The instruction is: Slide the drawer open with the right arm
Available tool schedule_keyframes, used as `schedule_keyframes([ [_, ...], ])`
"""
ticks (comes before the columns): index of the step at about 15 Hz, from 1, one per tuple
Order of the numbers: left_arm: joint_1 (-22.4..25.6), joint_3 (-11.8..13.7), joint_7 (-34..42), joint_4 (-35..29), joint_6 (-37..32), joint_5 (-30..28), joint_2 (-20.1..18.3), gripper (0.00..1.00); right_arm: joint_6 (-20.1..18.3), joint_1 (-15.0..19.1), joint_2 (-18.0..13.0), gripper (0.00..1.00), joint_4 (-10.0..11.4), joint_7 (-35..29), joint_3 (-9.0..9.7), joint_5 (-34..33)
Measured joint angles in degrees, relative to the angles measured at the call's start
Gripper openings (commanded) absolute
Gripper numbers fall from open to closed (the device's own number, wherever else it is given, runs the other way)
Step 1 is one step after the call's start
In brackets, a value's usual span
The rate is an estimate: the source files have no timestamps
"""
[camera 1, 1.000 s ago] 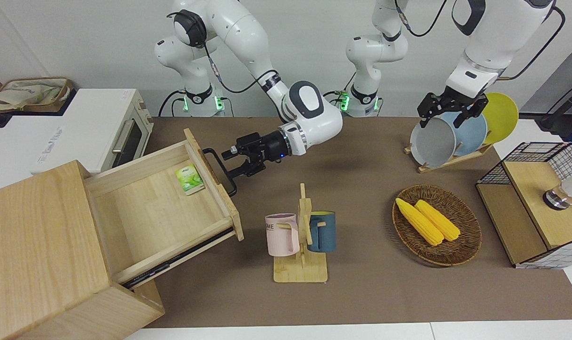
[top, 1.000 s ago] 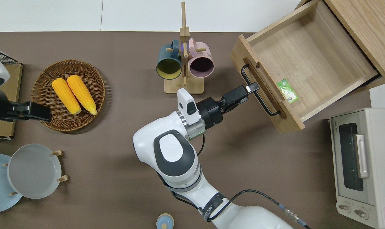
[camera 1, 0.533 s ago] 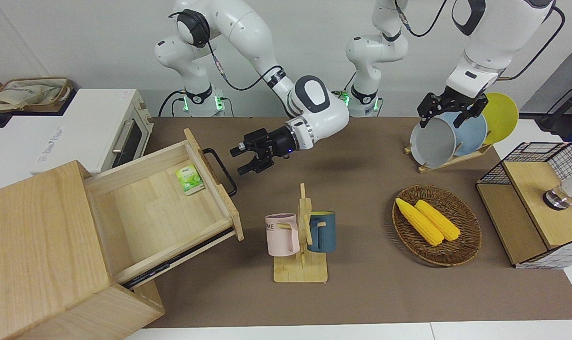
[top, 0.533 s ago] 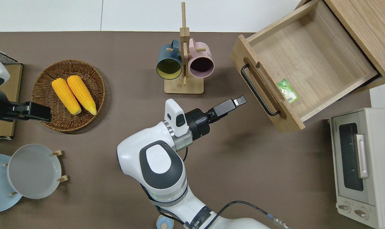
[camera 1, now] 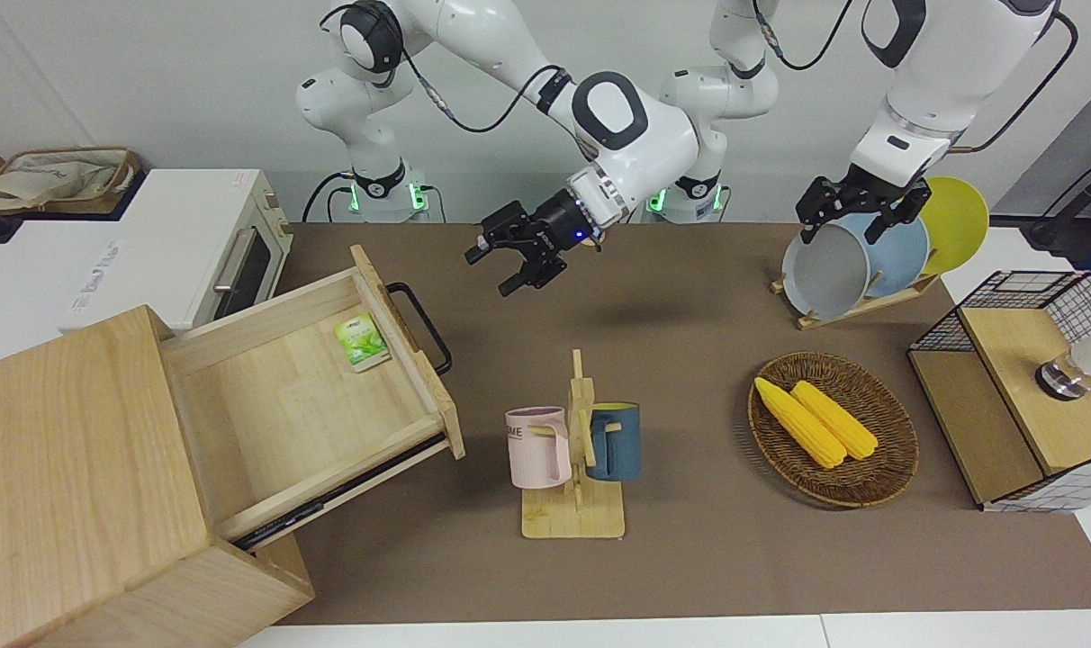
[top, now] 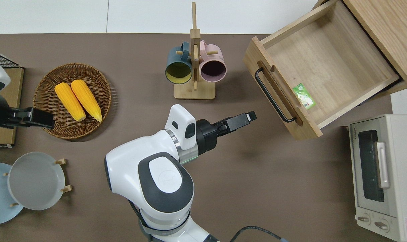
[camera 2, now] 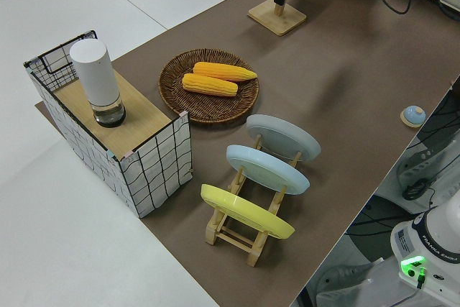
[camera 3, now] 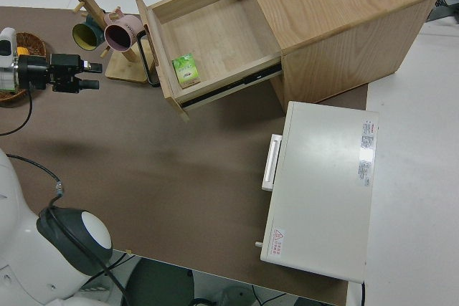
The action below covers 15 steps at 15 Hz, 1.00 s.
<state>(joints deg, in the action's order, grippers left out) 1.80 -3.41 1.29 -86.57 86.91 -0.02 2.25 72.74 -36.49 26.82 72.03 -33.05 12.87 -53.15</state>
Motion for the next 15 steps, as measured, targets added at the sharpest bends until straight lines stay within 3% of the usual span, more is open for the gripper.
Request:
schedule_keyframes([
  [3, 0.0, 0.0, 0.0, 0.0, 0.0, 0.0, 0.0, 0.99, 3.7, 4.1, -3.5, 0.981, -1.4, -0.1, -0.07, 11.3],
  [8, 0.0, 0.0, 0.0, 0.0, 0.0, 0.0, 0.0, 0.99, 9.3, 15.0, -9.9, 0.981, -1.7, 0.3, -0.37, 29.7],
  [12, 0.0, 0.0, 0.0, 0.0, 0.0, 0.0, 0.0, 0.99, 13.3, 21.9, -11.2, 0.981, -1.6, 3.5, -0.49, 39.8],
  [15, 0.0, 0.0, 0.0, 0.0, 0.0, 0.0, 0.0, 0.99, 14.4, 26.0, -11.4, 0.981, -1.6, 8.5, -0.55, 43.4],
])
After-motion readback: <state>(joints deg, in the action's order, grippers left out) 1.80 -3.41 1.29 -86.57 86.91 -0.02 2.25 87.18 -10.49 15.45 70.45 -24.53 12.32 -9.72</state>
